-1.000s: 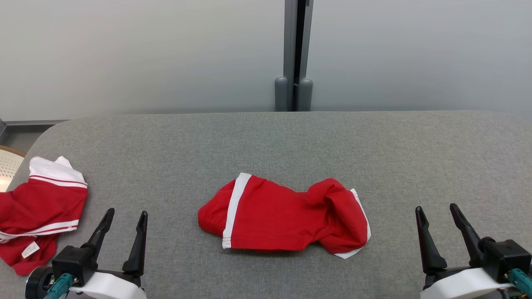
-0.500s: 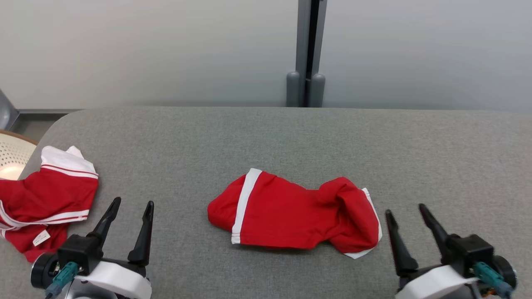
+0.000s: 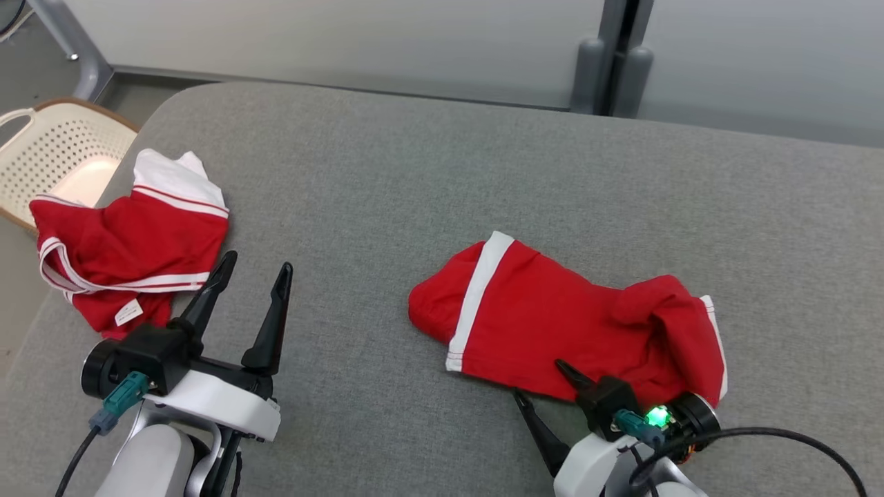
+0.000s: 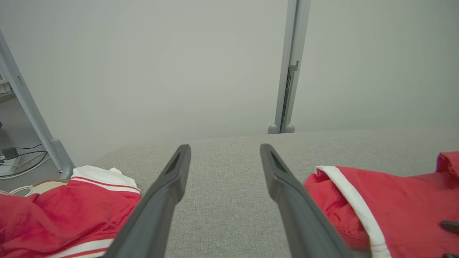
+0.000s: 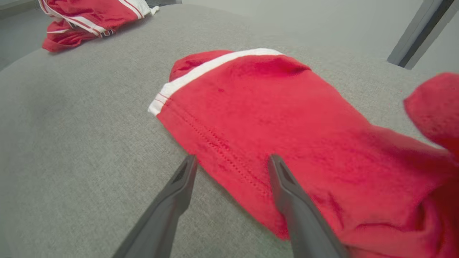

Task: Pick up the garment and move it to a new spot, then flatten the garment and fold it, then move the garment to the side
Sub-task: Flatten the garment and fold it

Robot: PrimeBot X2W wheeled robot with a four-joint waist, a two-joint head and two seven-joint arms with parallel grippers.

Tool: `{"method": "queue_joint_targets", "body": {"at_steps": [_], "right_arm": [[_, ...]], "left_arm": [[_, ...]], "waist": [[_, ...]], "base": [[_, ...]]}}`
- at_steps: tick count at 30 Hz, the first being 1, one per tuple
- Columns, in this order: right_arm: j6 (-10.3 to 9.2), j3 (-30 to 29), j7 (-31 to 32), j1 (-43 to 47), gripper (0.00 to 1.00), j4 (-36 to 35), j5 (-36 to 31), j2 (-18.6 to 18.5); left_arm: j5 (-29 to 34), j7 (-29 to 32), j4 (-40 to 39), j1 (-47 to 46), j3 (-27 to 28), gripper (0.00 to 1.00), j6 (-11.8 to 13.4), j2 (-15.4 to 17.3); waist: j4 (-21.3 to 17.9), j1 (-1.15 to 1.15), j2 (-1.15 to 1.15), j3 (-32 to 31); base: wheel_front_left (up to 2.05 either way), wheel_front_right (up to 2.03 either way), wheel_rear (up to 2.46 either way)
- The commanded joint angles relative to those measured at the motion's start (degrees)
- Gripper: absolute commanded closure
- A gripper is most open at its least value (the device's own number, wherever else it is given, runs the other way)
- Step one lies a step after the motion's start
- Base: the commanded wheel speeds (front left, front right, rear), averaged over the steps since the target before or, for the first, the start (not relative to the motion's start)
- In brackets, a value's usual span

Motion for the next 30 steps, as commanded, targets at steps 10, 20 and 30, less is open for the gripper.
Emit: {"method": "queue_joint_targets", "body": {"at_steps": [10,20,30], "right_arm": [[-0.02,0.8,0.2,-5.6,1.0,6.5,-2.0,-0.2],[-0.03,-4.0,-4.6,-3.7,1.0,-1.8,5.7,-0.2],[-0.03,-16.9,-9.5,1.9,1.0,-1.1,24.1,-0.2]], "left_arm": [[1.4,-0.2,-0.8,-1.1,2.2,0.0,-1.8,-0.8],[3.4,-0.2,-1.4,0.6,4.0,0.0,-2.0,-0.7],[3.7,-0.3,-2.6,1.6,4.2,0.0,-2.0,-0.1]], "waist": [[1.5,0.0,0.0,3.2],[-2.4,0.0,0.0,1.4],[-6.9,0.0,0.0,1.4]], "base": [[0.0,0.0,0.0],[0.0,0.0,0.0],[0.0,0.0,0.0]]}}
